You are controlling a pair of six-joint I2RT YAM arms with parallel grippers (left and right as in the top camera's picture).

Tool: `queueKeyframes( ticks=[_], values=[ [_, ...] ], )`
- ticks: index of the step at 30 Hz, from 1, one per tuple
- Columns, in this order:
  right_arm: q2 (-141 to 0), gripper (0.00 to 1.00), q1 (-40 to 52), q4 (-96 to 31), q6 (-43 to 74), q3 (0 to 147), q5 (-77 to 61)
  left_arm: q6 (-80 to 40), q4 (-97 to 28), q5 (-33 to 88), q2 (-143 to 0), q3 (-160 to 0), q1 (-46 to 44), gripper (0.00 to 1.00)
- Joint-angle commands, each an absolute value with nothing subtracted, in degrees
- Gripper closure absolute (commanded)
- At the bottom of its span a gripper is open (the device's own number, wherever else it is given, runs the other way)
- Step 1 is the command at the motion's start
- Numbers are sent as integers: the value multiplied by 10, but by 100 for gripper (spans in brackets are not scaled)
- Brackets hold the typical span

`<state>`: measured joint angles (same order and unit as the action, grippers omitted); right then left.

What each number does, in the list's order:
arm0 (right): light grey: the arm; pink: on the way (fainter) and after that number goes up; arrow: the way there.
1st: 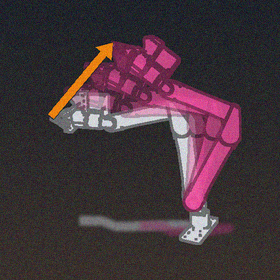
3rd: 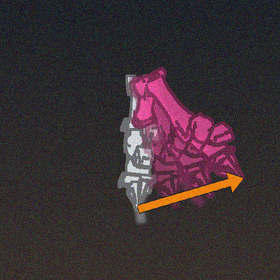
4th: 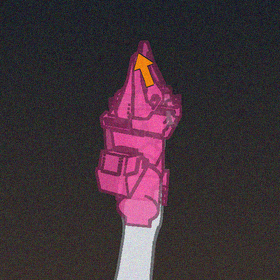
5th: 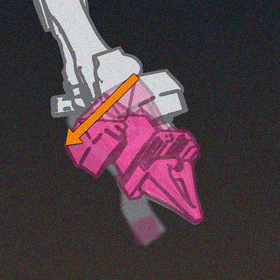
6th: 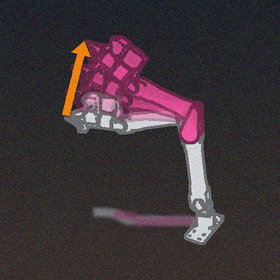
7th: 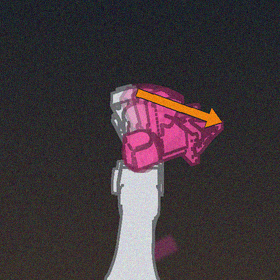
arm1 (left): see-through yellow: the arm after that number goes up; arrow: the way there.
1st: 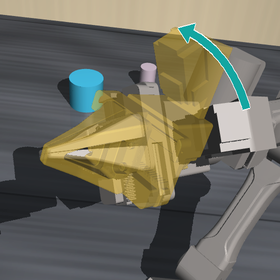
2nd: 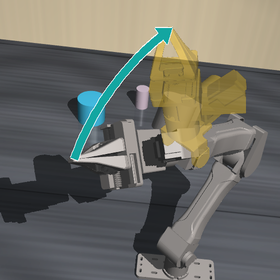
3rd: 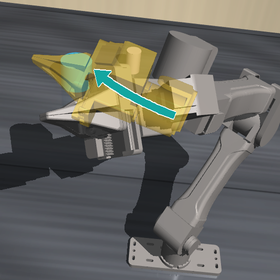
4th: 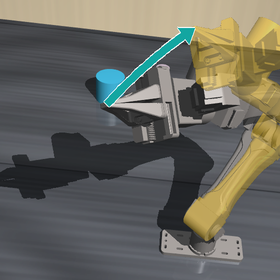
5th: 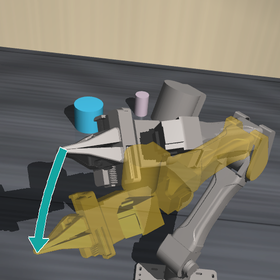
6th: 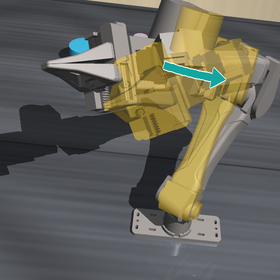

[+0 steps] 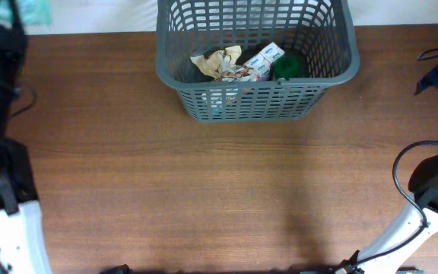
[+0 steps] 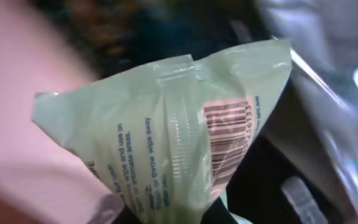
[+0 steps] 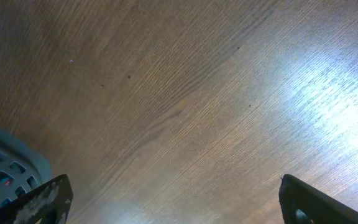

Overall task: Pack container
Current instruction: 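Carry the wipes packet over the basket and release it inside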

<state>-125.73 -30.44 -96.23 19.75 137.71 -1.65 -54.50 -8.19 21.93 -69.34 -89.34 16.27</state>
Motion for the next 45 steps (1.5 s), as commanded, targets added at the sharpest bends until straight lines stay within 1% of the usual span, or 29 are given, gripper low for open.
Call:
queueKeyframes(
  ticks=[1, 7, 11, 17, 21, 28, 34, 37, 43, 44, 45],
  values=[
    [-1250, 1, -304, -962, 204, 1374, -22, -394, -34, 244, -684, -900, 94, 98],
    [-1250, 1, -304, -962, 204, 1374, -22, -261, 76, 222, -721, -900, -40, 98],
    [-1250, 1, -304, -962, 204, 1374, -22, -229, 82, 174, -775, -900, -106, 98],
    [-1250, 1, -304, -962, 204, 1374, -22, -196, 129, 140, -888, -900, -158, 98],
    [-1250, 1, -304, -962, 204, 1374, -22, -196, 171, 134, -961, -900, -179, 98],
    [-1250, 1, -304, -962, 204, 1374, -22, -197, 128, 126, -1042, -900, -182, 98],
    [-1250, 1, -304, -962, 204, 1374, -22, -195, 67, 106, -1051, -900, -183, 98],
    [-1250, 1, -304, -962, 204, 1374, -22, -162, 21, 96, -1051, -900, -183, 98],
    [-1250, 1, -304, -962, 204, 1374, -22, -161, -13, 96, -1051, -900, -183, 98],
    [-1250, 1, -304, -962, 204, 1374, -22, -161, -15, 96, -1051, -900, -183, 95],
    [-1250, 1, -304, -962, 204, 1374, -22, -161, -14, 96, -1051, -900, -183, 90]
  ],
)
